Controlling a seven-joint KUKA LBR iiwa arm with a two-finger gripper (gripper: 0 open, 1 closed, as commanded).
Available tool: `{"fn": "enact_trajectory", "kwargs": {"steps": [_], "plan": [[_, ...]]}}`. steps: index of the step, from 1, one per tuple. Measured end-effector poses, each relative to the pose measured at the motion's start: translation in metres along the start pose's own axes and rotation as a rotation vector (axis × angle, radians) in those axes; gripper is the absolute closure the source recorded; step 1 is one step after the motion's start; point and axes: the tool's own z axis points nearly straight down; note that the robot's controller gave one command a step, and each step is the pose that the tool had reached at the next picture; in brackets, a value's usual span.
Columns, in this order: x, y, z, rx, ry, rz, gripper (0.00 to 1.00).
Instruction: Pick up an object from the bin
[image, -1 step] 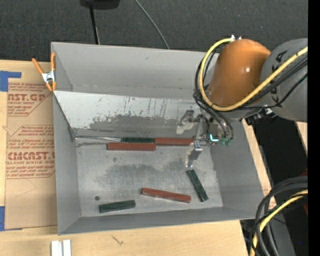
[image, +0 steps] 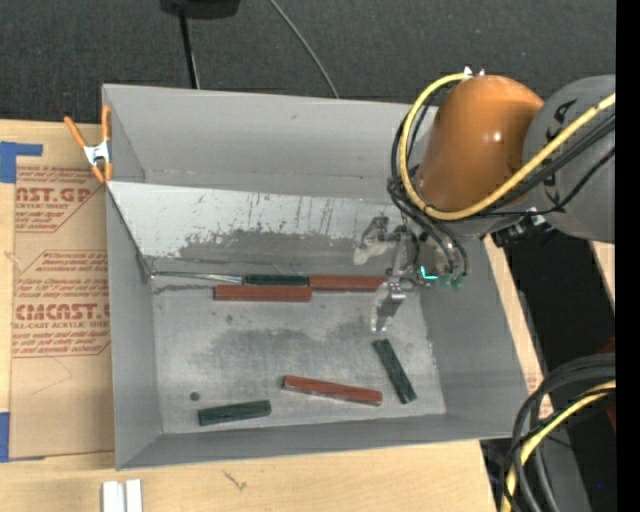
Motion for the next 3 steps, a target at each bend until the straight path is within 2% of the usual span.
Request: {"fn": "enact_trajectory", "kwargs": {"steps": [1,2,3], "plan": [[0.017,0.006,0.049,0.000,-0.006,0.000,0.00],[0.020,0.002,0.109,0.000,-0.003,-0.012,0.00],[0.053,0.012,0.145,0.000,-0.005,-0.117,0.00]]}}
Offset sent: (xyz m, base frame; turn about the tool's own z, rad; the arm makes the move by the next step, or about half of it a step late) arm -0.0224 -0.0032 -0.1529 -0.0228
